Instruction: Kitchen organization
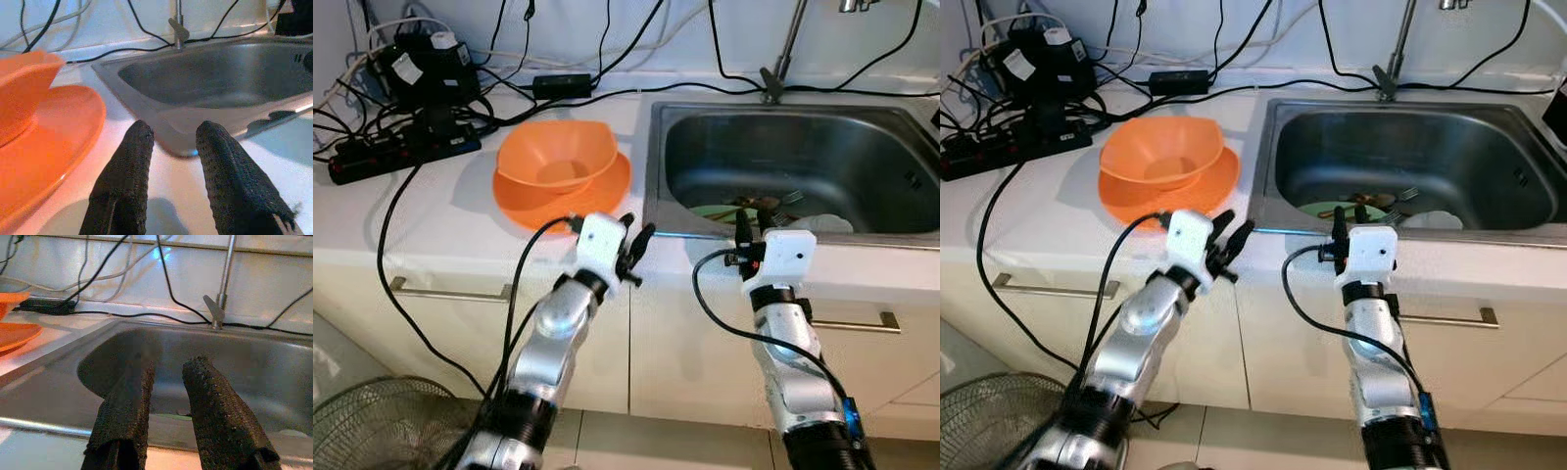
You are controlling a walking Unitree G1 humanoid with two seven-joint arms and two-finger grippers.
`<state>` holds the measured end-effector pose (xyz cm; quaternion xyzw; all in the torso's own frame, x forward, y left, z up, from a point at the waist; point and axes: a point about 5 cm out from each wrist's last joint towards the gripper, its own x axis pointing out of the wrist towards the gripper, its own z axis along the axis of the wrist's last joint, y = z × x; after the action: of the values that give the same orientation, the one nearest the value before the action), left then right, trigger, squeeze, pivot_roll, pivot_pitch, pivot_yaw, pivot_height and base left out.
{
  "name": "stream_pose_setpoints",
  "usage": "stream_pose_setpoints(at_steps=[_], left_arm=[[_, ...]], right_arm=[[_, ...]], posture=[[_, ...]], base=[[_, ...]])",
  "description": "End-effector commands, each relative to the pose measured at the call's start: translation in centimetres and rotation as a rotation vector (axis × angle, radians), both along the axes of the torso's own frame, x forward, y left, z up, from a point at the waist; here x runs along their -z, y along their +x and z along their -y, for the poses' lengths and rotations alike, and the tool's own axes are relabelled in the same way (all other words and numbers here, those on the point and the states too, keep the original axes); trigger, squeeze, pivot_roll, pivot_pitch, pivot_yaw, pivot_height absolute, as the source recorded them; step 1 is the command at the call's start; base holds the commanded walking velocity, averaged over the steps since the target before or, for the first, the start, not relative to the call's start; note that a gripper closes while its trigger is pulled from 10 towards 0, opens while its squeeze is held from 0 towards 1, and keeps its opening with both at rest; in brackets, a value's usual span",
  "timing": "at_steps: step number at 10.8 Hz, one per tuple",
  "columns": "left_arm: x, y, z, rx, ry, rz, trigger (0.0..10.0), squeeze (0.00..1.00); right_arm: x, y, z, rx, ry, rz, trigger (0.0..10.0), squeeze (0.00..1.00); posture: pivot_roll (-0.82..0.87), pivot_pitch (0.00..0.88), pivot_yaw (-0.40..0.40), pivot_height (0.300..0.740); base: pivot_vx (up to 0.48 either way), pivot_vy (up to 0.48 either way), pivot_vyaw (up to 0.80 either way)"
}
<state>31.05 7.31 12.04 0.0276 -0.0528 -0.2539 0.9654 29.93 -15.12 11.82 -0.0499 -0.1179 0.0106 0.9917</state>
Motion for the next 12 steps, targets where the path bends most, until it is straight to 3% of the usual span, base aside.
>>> stream_pose_setpoints(at_steps=[1, 5, 10, 12], left_arm=[[0.7, -0.2, -0.7, -0.026, 0.03, -0.015, 10.0, 0.0], [0.7, 0.1, -3.2, -0.062, 0.104, 0.003, 10.0, 0.0], [0.3, 0.1, -2.3, -0.046, 0.101, 0.023, 10.0, 0.0], [-2.8, -0.2, -1.3, 0.0, 0.091, 0.197, 10.0, 0.0]], right_arm=[[1.4, -0.4, 0.0, -0.027, -0.03, -0.064, 10.0, 0.0], [1.1, -0.1, 1.1, -0.08, -0.119, -0.049, 10.0, 0.0], [1.4, 0.0, 1.1, -0.082, -0.133, -0.057, 10.0, 0.0], [1.5, 0.0, 0.6, -0.083, -0.116, -0.063, 10.0, 0.0]], posture=[[0.03, 0.0, 0.066, 0.74], [0.04, 0.0, 0.064, 0.74], [0.04, 0.0, 0.062, 0.74], [0.06, 0.0, 0.056, 0.74]], base=[[0.0, 0.0, 0.0], [0.0, 0.0, 0.0], [0.0, 0.0, 0.0], [0.0, 0.0, 0.0]])
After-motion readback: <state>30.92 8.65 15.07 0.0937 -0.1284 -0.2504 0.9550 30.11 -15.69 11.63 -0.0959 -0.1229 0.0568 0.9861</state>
